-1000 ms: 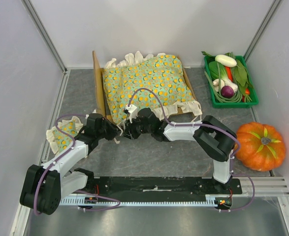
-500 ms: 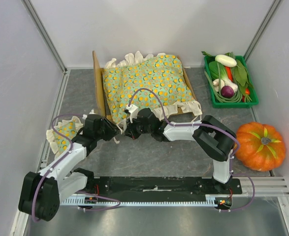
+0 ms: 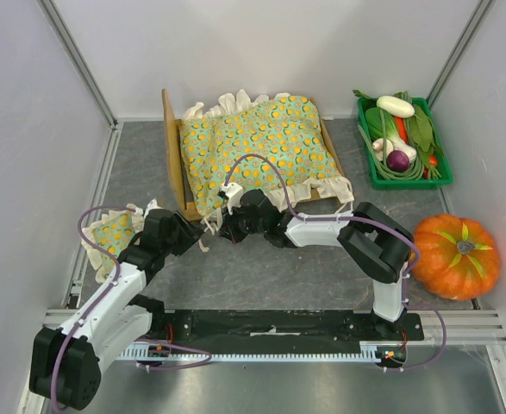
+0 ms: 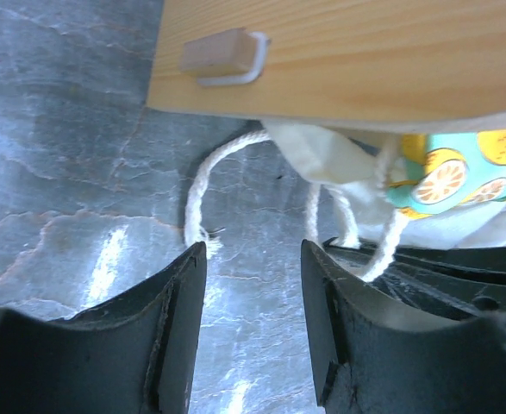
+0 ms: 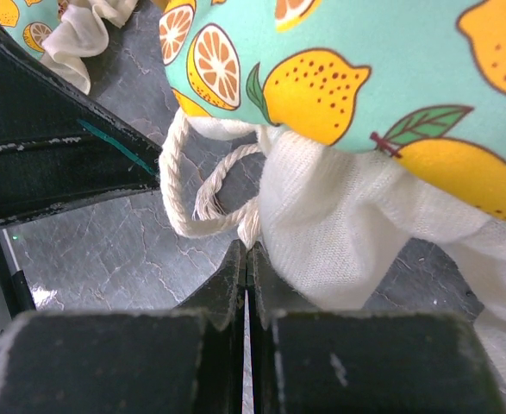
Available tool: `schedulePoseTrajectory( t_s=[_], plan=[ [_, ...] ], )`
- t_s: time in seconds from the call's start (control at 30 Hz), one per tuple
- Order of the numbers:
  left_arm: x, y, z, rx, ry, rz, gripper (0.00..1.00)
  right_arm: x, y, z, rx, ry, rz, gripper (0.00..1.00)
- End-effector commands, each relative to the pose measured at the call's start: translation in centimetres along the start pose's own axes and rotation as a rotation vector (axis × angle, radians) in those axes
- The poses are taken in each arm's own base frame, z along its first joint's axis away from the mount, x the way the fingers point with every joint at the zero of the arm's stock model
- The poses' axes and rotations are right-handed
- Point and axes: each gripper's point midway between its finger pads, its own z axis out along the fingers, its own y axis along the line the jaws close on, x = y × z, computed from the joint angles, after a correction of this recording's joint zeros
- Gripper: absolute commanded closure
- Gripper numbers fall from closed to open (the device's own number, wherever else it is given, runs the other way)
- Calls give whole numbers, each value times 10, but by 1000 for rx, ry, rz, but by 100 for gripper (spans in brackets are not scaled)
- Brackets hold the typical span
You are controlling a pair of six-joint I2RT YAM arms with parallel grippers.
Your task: Set up the pet bed
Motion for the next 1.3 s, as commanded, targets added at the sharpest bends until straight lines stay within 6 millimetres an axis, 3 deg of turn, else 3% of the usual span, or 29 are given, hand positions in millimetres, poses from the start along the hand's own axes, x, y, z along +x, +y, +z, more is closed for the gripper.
schedulePoseTrajectory(
  t_s=[0.0, 0.23, 0.4, 0.57, 0.83, 1.0, 1.17, 1.27],
  plan=[
    [2, 24, 1, -63, -35, 44, 46, -20, 4, 5, -14, -50, -21, 100],
    [12, 35, 11, -144, -19, 81, 53, -21, 7, 6, -32, -55, -19, 100],
    [23, 32, 18, -198, -5, 135, 54, -24, 10, 5, -45, -61, -21, 100],
    [24, 42, 25, -274, -7, 165, 56, -27, 12, 4, -55, -68, -20, 100],
    [16, 40, 37, -329, -42, 198, 55, -29, 17, 2, -82, -71, -20, 100],
    [27, 43, 44, -363, -21, 238, 65, -30, 18, 2, -82, -71, -21, 100],
    [41, 43, 47, -369, 3, 265, 69, -30, 19, 2, -86, -69, -22, 100],
    [46, 49, 49, -387, 16, 279, 85, -29, 18, 3, -84, -67, -20, 100]
  ],
)
